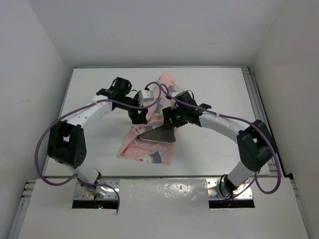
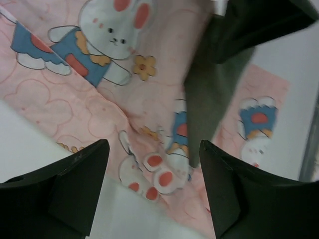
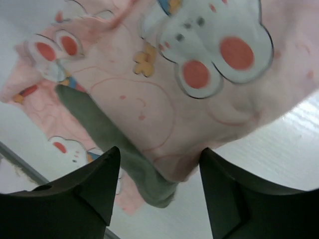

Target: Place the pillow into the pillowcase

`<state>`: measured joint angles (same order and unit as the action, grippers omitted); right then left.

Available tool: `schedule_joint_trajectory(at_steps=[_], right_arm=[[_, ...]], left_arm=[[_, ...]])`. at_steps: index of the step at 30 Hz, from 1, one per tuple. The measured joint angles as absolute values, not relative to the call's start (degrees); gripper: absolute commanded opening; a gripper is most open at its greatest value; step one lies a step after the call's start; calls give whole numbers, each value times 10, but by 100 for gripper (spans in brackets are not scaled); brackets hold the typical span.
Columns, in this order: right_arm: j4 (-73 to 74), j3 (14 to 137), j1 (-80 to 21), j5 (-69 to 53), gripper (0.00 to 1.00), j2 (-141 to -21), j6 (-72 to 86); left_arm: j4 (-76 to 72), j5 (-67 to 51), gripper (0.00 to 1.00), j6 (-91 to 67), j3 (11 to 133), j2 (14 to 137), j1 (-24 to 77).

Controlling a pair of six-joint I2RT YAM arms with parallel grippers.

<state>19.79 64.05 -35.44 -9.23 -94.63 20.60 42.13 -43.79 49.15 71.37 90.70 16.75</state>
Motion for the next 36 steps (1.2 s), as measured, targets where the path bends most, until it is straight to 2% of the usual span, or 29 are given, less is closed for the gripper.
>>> schedule_joint_trajectory(at_steps=[1, 4, 8, 10, 11, 13, 14, 19, 20, 21, 23, 24, 29, 36], right_arm=[[175, 613, -351, -93, 69, -940, 222], [103, 505, -333, -88, 75, -889, 276], [8, 357, -320, -54, 74, -763, 356], [-38, 305, -339, -25, 71, -713, 392], [-56, 287, -354, -12, 63, -697, 408], [-102, 248, -392, 21, 53, -675, 446], [-118, 235, -404, 31, 48, -672, 461], [-228, 183, -451, 78, 46, -736, 553], [-243, 186, -451, 86, 43, -759, 568], [-256, 187, -450, 91, 32, -776, 581], [-292, 191, -446, 94, 15, -811, 602], [-308, 195, -443, 92, 1, -827, 612], [-353, 241, -432, 62, 0, -868, 633], [-424, 263, -428, 94, 0, -837, 635]], left_arm=[[399, -424, 68, 471, 711, 917, 177], [338, -386, 65, 424, 711, 952, 202], [306, -366, 68, 399, 711, 983, 230], [295, -364, 71, 397, 707, 988, 250], [291, -362, 71, 396, 702, 988, 262], [281, -357, 68, 392, 693, 988, 284], [276, -353, 60, 389, 689, 989, 293], [239, -327, 28, 356, 686, 1005, 312], [234, -321, 11, 349, 686, 1007, 312], [231, -317, 0, 341, 686, 1009, 311], [229, -309, 0, 337, 687, 1010, 311], [231, -310, 0, 336, 690, 1010, 312], [295, -340, 0, 329, 743, 1008, 314], [423, -405, 0, 376, 820, 945, 314]])
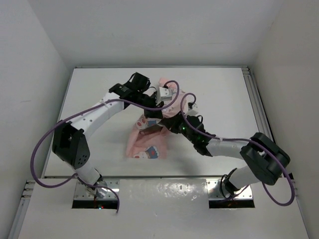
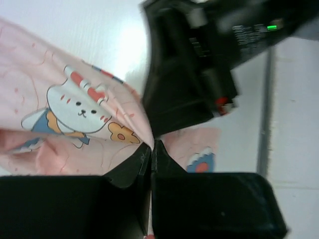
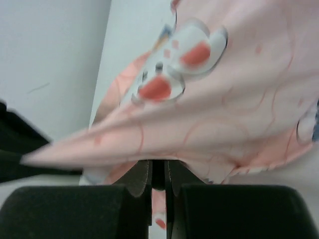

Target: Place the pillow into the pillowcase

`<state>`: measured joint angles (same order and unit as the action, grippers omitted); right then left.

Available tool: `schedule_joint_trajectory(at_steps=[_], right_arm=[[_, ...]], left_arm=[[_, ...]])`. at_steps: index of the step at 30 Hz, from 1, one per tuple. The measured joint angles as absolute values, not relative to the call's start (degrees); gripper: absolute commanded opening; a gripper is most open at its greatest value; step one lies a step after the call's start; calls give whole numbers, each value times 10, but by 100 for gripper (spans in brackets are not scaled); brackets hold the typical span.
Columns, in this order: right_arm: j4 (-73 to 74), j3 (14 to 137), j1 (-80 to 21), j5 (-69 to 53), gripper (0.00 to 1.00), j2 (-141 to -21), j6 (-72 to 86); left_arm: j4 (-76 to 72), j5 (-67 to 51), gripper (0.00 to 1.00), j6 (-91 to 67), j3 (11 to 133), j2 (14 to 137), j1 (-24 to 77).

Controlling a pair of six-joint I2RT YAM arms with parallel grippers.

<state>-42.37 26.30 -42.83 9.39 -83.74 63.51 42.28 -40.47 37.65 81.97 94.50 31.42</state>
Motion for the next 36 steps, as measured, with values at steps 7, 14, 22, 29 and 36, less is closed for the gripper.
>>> schedule_joint_trajectory(at_steps=[7, 14, 22, 29, 36], right_arm=[[-333, 376, -432, 144, 0, -852, 624], [-293, 351, -434, 166, 52, -860, 635], [-152, 281, -418, 127, 76, -714, 504], [-102, 169, -429, 130, 82, -593, 478], [-106, 132, -397, 142, 42, -610, 490]], left_arm=[[483, -502, 0, 390, 878, 939, 311], [476, -516, 0, 367, 848, 938, 261], [467, -453, 27, 366, 731, 903, 230], [495, -439, 46, 392, 707, 902, 271], [496, -394, 76, 404, 710, 901, 328]])
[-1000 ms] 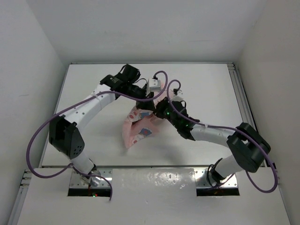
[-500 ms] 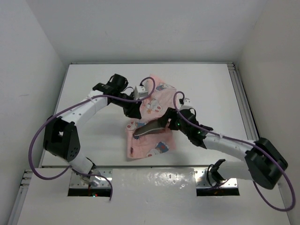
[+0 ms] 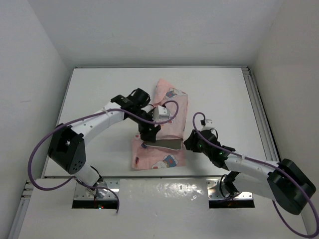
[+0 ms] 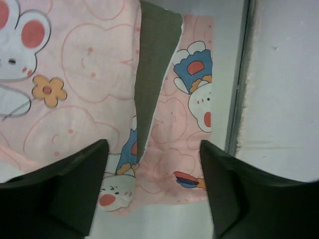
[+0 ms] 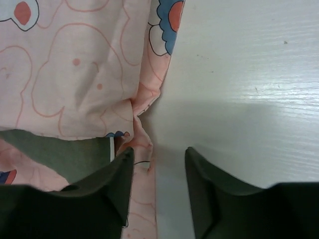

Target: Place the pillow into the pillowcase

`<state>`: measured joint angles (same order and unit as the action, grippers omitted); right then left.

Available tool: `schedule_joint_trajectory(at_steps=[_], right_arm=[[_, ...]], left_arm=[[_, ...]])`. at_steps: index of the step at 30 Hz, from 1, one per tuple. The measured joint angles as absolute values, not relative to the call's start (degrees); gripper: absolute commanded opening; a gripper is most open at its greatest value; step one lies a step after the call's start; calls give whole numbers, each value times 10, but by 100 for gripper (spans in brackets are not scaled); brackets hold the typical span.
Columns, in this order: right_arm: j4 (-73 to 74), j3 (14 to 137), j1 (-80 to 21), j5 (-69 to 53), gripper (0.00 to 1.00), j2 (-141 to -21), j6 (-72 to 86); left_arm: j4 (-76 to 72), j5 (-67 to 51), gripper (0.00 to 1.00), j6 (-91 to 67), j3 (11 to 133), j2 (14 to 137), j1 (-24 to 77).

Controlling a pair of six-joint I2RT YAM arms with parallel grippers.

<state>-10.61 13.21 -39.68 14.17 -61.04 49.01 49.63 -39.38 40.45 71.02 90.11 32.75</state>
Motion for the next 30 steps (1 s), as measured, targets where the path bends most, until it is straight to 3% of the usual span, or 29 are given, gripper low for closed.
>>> schedule_joint_trajectory(at_steps=[2, 5, 9, 13, 16, 19, 20, 21, 22, 23, 24, 26, 30], right_arm=[[-133, 119, -395, 132, 39, -626, 502], [-171, 99, -394, 115, 38, -658, 521], [-211, 91, -393, 98, 49, -679, 538], [-248, 91, -392, 79, 51, -703, 549], [-271, 98, -401, 71, 45, -730, 559], [-281, 115, -407, 68, 24, -766, 575], [-287, 117, -407, 67, 16, -774, 583], [-291, 117, -407, 66, 0, -781, 593], [-302, 115, -406, 63, 0, -785, 601], [-310, 112, -405, 58, 0, -788, 607], [-316, 108, -403, 55, 0, -787, 614], [-320, 98, -398, 53, 0, -778, 624], [-322, 59, -388, 53, 0, -689, 633]], left_arm=[[485, -369, 99, 411, 707, 897, 356], [462, -331, 100, 414, 696, 895, 405], [405, -227, 100, 420, 675, 907, 474], [332, -117, 100, 413, 649, 948, 514], [271, -43, 100, 402, 617, 965, 513], [224, 4, 97, 396, 590, 966, 509], [211, 12, 94, 393, 585, 967, 508], [199, 15, 82, 390, 581, 968, 505], [190, 15, 64, 385, 578, 969, 504], [184, 11, 37, 380, 577, 971, 500], [177, 3, 21, 375, 577, 975, 495], [169, -22, 0, 372, 583, 984, 474], [181, -65, 0, 354, 613, 995, 434]])
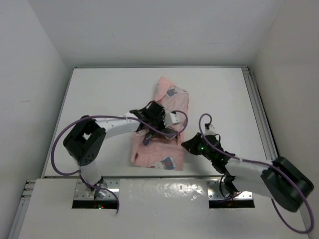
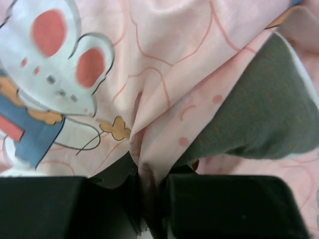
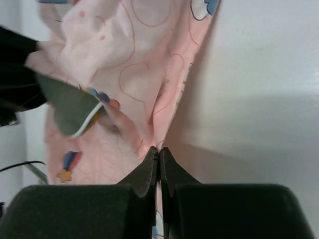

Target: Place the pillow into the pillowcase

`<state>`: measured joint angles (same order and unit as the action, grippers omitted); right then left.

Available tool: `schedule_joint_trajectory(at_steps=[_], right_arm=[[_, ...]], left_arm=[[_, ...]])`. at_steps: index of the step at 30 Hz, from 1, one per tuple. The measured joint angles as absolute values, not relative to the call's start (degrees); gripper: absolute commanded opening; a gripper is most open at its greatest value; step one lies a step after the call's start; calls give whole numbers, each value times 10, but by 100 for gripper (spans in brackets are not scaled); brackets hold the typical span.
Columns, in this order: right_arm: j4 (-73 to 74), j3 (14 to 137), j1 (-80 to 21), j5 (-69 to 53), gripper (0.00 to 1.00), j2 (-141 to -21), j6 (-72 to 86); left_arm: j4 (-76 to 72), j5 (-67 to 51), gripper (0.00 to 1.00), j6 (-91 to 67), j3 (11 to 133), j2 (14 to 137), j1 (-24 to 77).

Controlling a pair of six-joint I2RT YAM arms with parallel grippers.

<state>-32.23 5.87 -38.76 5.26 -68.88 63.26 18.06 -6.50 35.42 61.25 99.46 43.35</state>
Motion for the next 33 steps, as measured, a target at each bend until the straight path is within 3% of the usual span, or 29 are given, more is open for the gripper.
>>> schedule_joint_trajectory(at_steps=[7, 13, 15, 16, 19, 21, 23, 24, 26, 27, 33], right_arm=[[-272, 27, -352, 89, 0, -493, 606], [-107, 37, -296, 115, 0, -407, 505], [-35, 72, -256, 115, 41, -397, 469], [3, 100, -238, 113, 71, -399, 451], [88, 196, -195, 88, 79, -421, 403], [122, 259, -182, 58, 78, -423, 383], [135, 283, -182, 39, 68, -407, 384], [140, 286, -182, 30, 45, -395, 390], [152, 286, -183, 3, 25, -372, 410], [155, 284, -184, -9, 20, -365, 421], [81, 213, -274, -64, 22, -392, 543]], left_arm=[[191, -106, 0, 312, 632, 990, 407], [221, -134, 0, 265, 677, 990, 434], [227, -152, 0, 246, 698, 990, 437], [228, -163, 0, 234, 707, 990, 438], [227, -183, 0, 209, 717, 991, 439], [225, -191, 0, 194, 719, 998, 439], [224, -197, 0, 184, 721, 1007, 439], [224, -200, 0, 179, 724, 1015, 440], [224, -207, 0, 172, 729, 1029, 440], [225, -210, 0, 170, 734, 1035, 440], [225, -223, 0, 160, 759, 1053, 440]])
